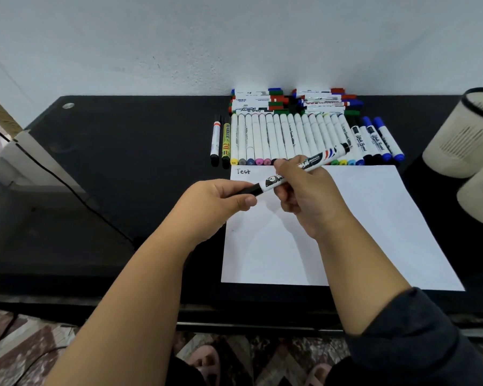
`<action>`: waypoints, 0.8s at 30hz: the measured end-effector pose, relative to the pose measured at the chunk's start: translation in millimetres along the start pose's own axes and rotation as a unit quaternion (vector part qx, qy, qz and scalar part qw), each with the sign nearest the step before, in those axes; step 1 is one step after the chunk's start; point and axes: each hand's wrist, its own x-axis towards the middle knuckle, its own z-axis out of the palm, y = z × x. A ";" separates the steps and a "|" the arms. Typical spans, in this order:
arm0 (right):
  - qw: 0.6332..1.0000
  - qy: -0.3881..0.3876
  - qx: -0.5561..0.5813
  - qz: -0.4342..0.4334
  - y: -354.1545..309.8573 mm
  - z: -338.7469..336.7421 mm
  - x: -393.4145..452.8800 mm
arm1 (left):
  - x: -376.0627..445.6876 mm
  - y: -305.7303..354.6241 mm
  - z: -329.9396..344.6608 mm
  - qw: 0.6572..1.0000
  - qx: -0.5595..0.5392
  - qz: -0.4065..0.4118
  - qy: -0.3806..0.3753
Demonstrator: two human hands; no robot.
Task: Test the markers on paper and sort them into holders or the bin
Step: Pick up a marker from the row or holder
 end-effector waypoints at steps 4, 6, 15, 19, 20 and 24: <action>0.999 0.046 0.026 -0.002 4.8 3.3 0.2 | -2.5 3.1 1.9 1.000 0.002 -0.007 0.003; 0.998 0.054 0.044 0.001 7.9 5.9 1.0 | -1.8 2.4 3.9 1.000 -0.002 -0.007 0.016; 0.995 0.057 0.080 0.023 14.7 6.8 5.3 | -2.0 5.2 10.2 1.000 -0.005 0.005 0.007; 0.994 0.067 0.077 0.029 14.0 8.6 5.6 | 0.1 2.2 12.8 1.000 0.002 0.001 0.016; 0.994 0.072 0.081 0.031 13.7 9.2 5.8 | 0.2 2.7 13.3 1.000 0.004 0.000 0.020; 0.994 0.078 0.073 0.030 11.6 10.2 6.1 | 0.5 5.0 12.8 0.999 0.006 0.000 0.033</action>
